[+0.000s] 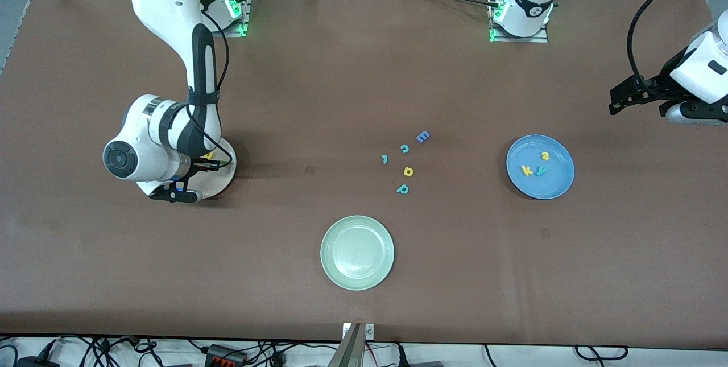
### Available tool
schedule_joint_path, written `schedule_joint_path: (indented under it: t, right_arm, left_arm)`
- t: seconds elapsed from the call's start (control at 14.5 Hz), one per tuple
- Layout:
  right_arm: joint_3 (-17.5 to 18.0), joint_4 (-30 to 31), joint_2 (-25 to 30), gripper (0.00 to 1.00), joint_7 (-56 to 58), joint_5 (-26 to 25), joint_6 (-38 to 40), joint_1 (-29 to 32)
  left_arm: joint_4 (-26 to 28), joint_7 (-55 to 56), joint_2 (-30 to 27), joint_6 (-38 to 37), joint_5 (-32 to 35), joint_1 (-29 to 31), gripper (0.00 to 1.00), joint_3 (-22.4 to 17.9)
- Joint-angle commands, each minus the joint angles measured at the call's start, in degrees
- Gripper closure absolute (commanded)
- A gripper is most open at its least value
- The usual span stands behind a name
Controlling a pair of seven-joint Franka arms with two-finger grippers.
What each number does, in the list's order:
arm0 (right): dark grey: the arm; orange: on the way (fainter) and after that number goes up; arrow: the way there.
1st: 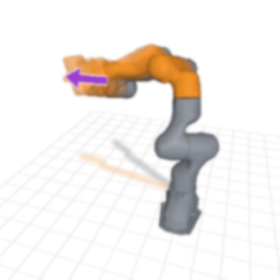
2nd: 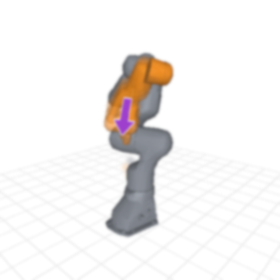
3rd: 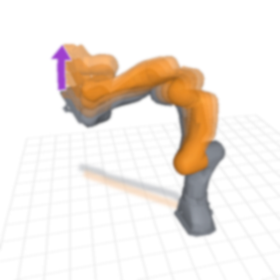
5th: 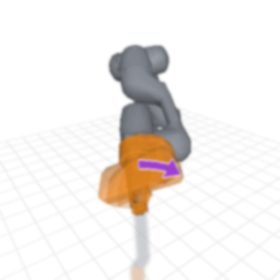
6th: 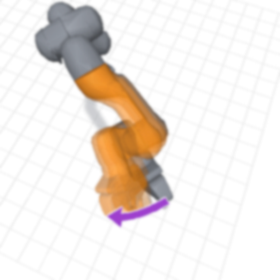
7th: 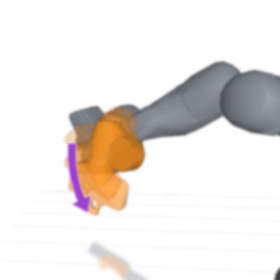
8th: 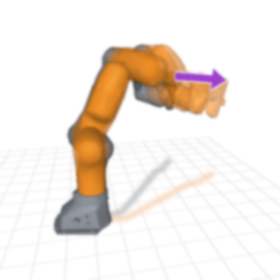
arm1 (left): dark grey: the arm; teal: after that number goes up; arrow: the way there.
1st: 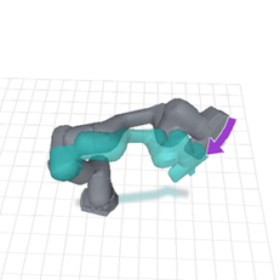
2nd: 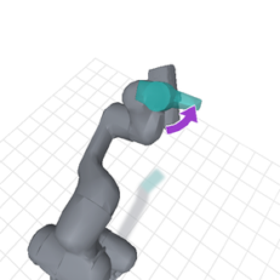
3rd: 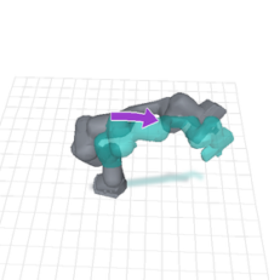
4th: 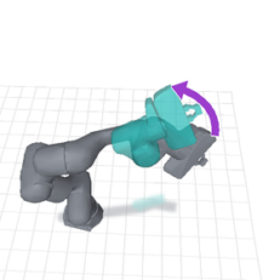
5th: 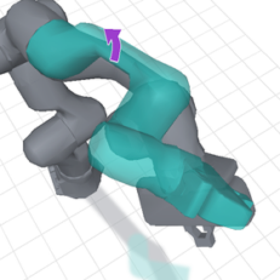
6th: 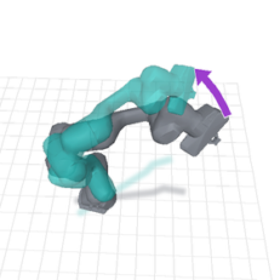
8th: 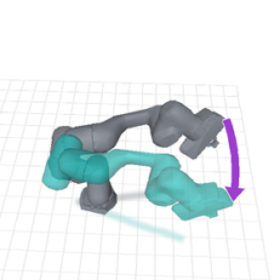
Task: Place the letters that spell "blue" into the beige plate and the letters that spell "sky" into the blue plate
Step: 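Carry the green d to the beige plate with the right gripper, then release the green d and raise the right gripper away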
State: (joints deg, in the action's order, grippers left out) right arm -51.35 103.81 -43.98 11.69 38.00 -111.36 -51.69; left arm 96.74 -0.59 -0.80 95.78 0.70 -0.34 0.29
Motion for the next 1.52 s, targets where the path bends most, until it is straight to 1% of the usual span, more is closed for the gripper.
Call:
schedule_joint_path:
  t: [0.0,0.07,0.14,0.21,0.35,0.41,0.48,0.76,0.83,0.9,0.97,1.04,1.11,1.24,1.31,1.38,1.45]
  right_arm:
    - [-0.15,-0.36,0.82,0.0,0.88,0.23,0.36,0.8]
    - [-0.5,-0.71,1.44,0.0,0.35,0.23,0.36,0.71]
    - [-1.81,-1.41,1.53,0.0,0.78,0.23,0.36,0.19]
    - [-3.48,-2.81,1.53,0.0,1.31,0.23,0.62,-0.25]
    - [-4.54,-7.19,1.8,0.0,1.32,0.15,3.51,0.62]
    - [-4.72,-9.74,1.71,0.0,1.32,0.15,5.52,1.24]
    - [-4.72,-10.99,1.71,0.0,0.88,0.23,6.33,2.02]
    - [-4.64,-13.1,1.71,0.0,-0.08,0.94,5.9,1.95]
    - [-4.03,-13.54,2.06,0.0,-1.66,0.94,5.89,2.21]
    - [-2.98,-13.63,3.63,0.0,-4.54,0.5,5.81,2.82]
    - [-0.53,-14.07,5.64,0.0,-6.31,-0.29,5.72,4.74]
    - [2.45,-15.12,7.84,0.0,-7.72,-2.82,5.81,7.02]
    - [5.27,-15.83,10.12,0.0,-9.39,-6.5,5.89,9.13]
    - [16.4,-17.67,16.09,0.0,-15.44,-15.72,6.51,16.84]
    - [22.29,-17.85,18.91,0.0,-18.52,-21.24,6.77,20.54]
    - [27.39,-17.85,21.54,0.0,-20.55,-25.91,7.03,24.32]
    - [31.71,-17.85,23.66,0.0,-21.44,-29.26,7.21,27.92]
  left_arm:
    - [-0.94,-1.17,0.01,-1.03,-1.32,0.34,0.0,-0.03]
    - [-0.86,-1.17,0.01,-1.03,-1.32,0.34,0.0,-0.03]
    - [-0.94,-1.08,0.01,-1.03,-1.32,0.43,0.0,-0.03]
    - [-0.94,-1.08,0.01,-1.03,-1.32,0.34,0.0,-0.03]
    - [-0.94,-1.08,0.01,-1.03,-1.32,0.34,0.0,-0.03]
    - [-0.94,-1.08,0.01,-1.03,-1.32,0.34,0.0,-0.03]
    - [-0.94,-1.08,0.01,-1.03,-1.32,0.34,0.0,-0.03]
    - [-0.94,-0.99,0.01,-1.03,-1.32,0.34,0.0,-0.03]
    - [-0.94,-1.08,0.01,-1.03,-1.32,0.34,0.0,-0.03]
    - [-0.94,-1.08,0.01,-1.03,-1.32,0.34,0.0,-0.03]
    - [-0.94,-1.08,0.01,-1.03,-1.32,0.34,0.0,-0.03]
    - [-0.94,-0.99,0.01,-1.03,-1.32,0.34,0.0,-0.03]
    - [-0.94,-1.08,0.01,-1.03,-1.32,0.34,0.0,-0.03]
    - [-0.94,-0.99,0.01,-1.03,-1.32,0.34,0.0,-0.03]
    - [-0.94,-0.99,0.01,-1.03,-1.32,0.34,0.0,-0.03]
    - [-0.94,-1.08,0.01,-1.03,-1.32,0.34,0.0,-0.03]
    - [-0.94,-1.08,0.01,-1.03,-1.32,0.34,0.0,-0.03]
